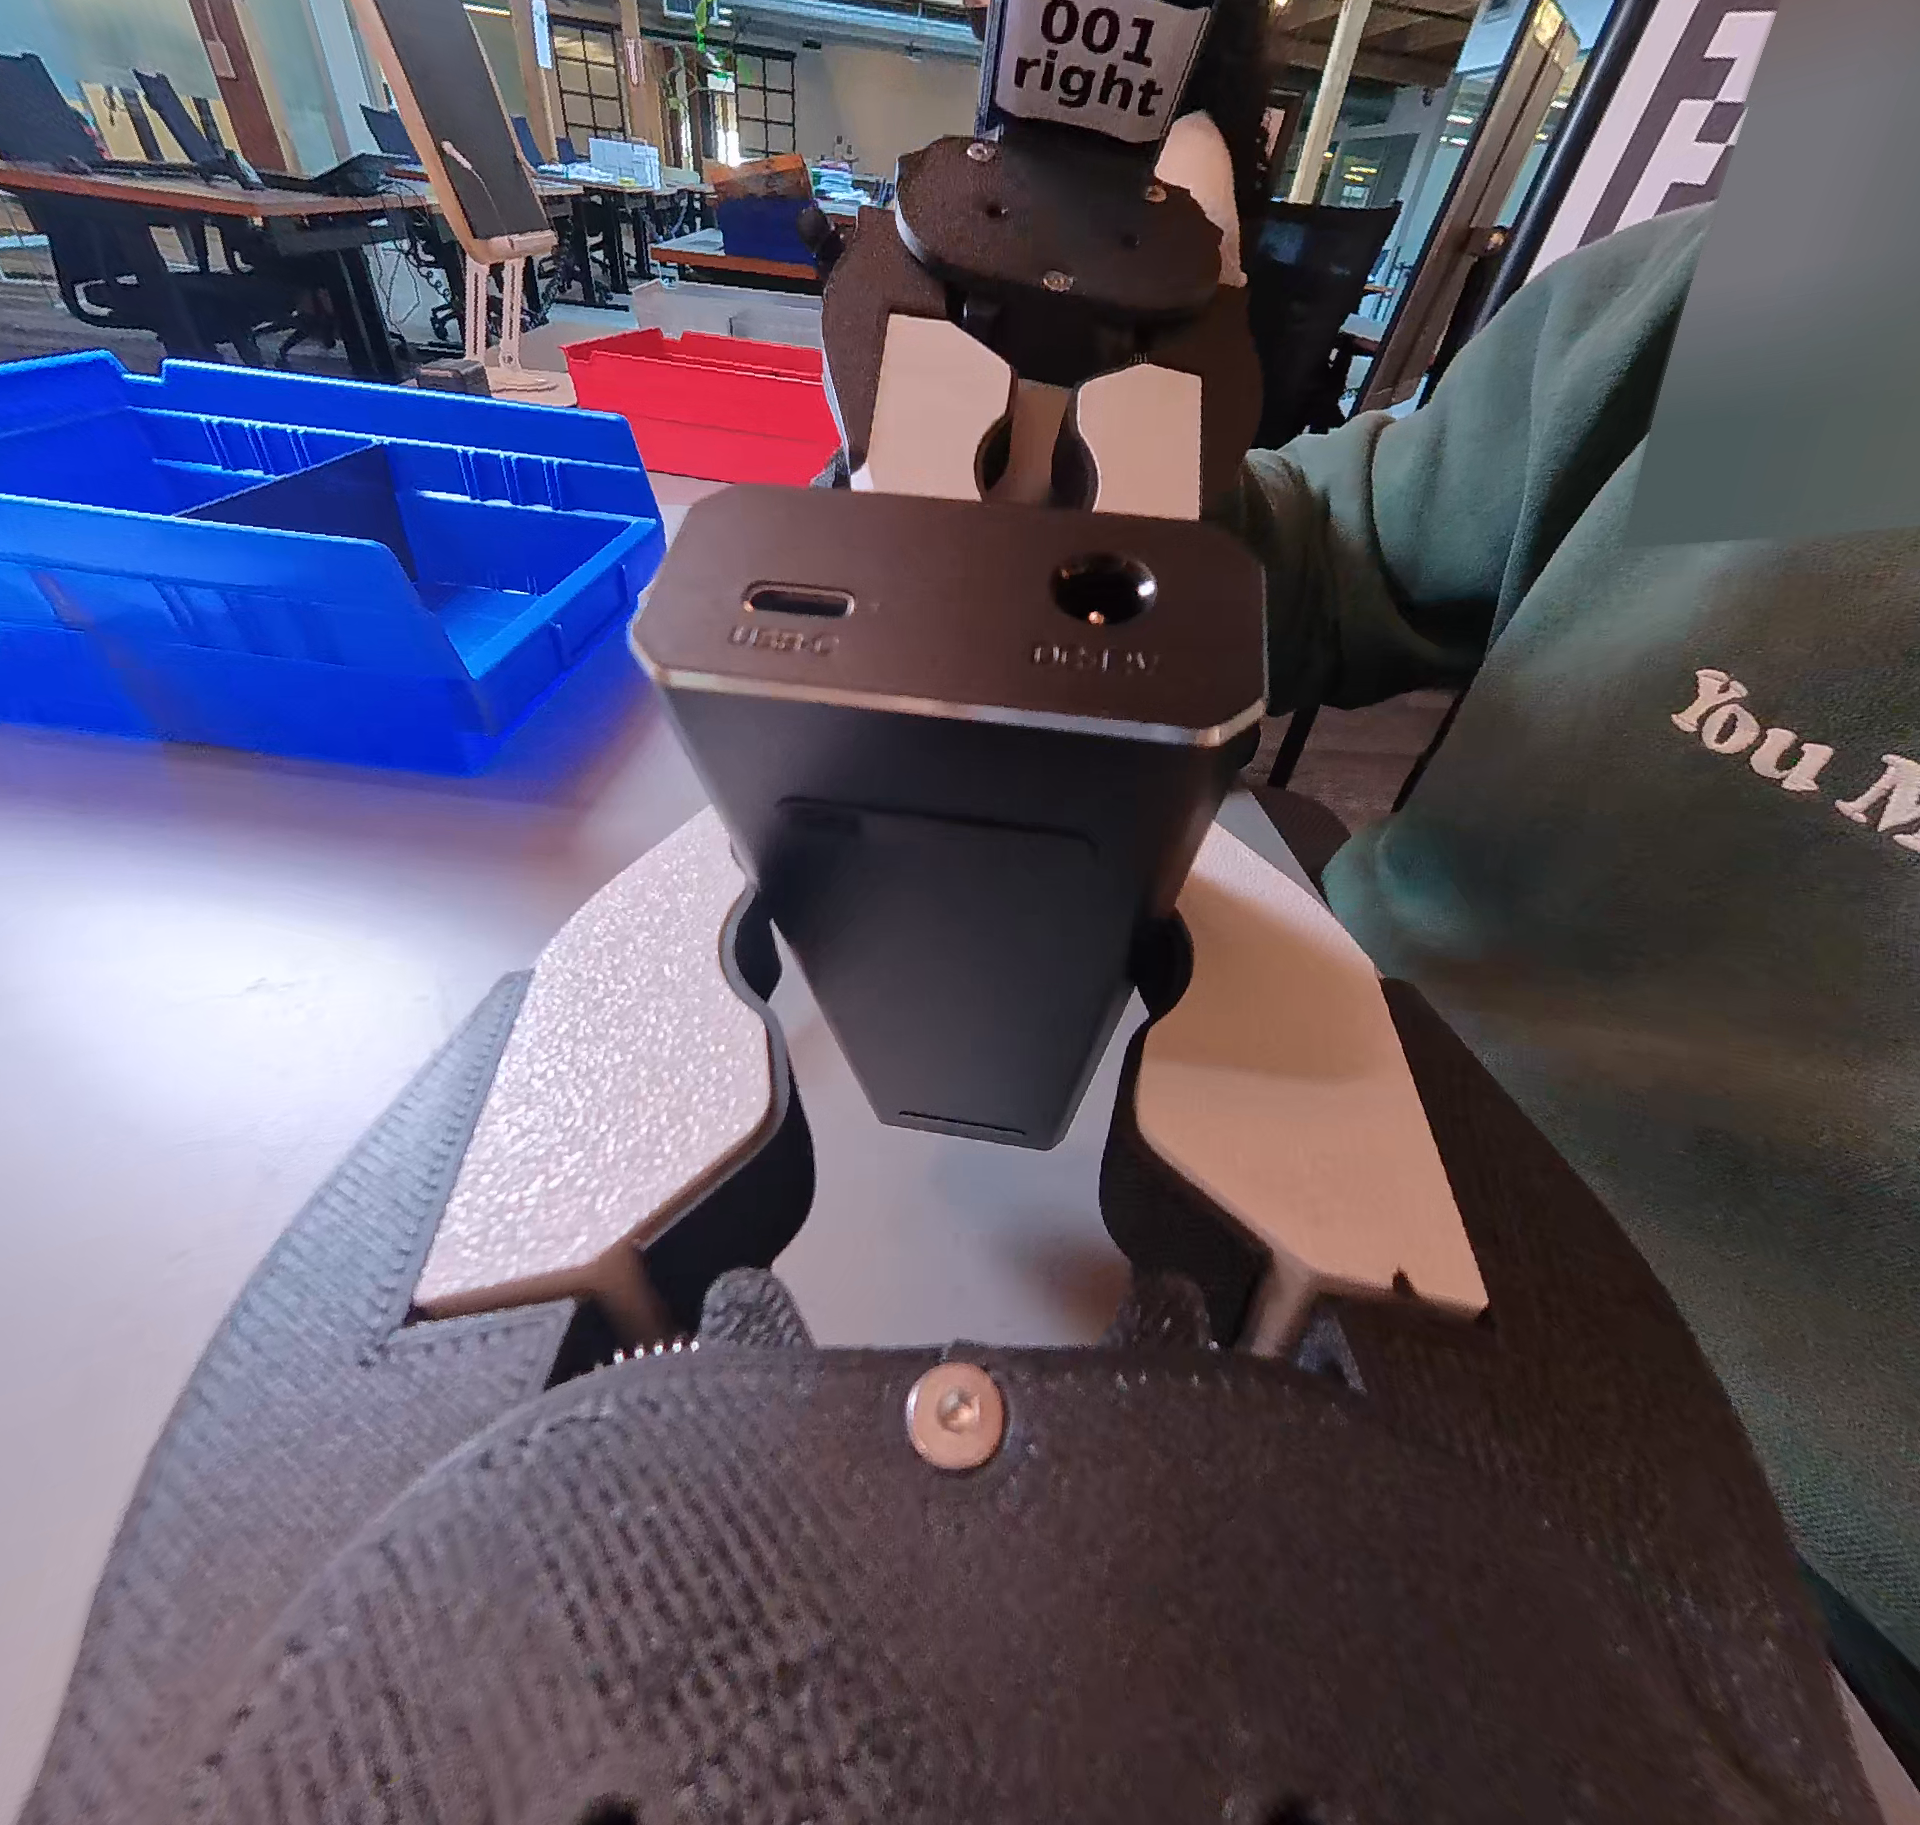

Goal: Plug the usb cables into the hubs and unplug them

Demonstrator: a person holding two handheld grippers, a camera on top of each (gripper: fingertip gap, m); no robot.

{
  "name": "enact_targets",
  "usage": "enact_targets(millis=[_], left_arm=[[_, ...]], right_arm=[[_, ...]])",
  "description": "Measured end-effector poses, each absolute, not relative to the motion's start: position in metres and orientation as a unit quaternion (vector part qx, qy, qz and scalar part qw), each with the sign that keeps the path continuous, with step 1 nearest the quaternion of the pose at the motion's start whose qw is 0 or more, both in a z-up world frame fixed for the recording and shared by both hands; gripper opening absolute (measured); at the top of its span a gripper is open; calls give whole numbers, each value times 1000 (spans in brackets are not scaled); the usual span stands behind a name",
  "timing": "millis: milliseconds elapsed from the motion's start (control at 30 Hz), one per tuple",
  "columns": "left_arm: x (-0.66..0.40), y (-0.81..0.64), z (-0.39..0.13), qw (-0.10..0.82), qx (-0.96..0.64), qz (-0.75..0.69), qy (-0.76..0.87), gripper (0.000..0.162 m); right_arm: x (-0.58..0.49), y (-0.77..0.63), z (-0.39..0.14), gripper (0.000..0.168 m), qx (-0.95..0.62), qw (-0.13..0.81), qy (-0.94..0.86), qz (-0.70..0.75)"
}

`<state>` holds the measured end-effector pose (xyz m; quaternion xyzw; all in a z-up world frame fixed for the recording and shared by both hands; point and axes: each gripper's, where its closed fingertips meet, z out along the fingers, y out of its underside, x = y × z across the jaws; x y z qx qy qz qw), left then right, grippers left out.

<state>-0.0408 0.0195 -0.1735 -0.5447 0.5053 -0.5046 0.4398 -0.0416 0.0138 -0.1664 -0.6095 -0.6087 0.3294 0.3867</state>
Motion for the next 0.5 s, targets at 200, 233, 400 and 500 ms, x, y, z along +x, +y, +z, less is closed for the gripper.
enact_targets(millis=[200, 233, 400, 500], left_arm=[[-42, 19, -169, 437, -540, -521, 496, 70], [-43, 20, -168, 437, -540, -524, 493, 70], [-50, 30, -166, 452, -550, -511, 482, 70], [-53, 37, -167, 460, -560, -492, 482, 70]], right_arm=[[-37, 21, -174, 15, -624, 386, -610, 300], [-33, 26, -176, 15, -629, 391, -609, 284], [6, 75, -203, 16, -623, 456, -634, 40], [19, 66, -249, 16, -605, 402, -687, -19]])
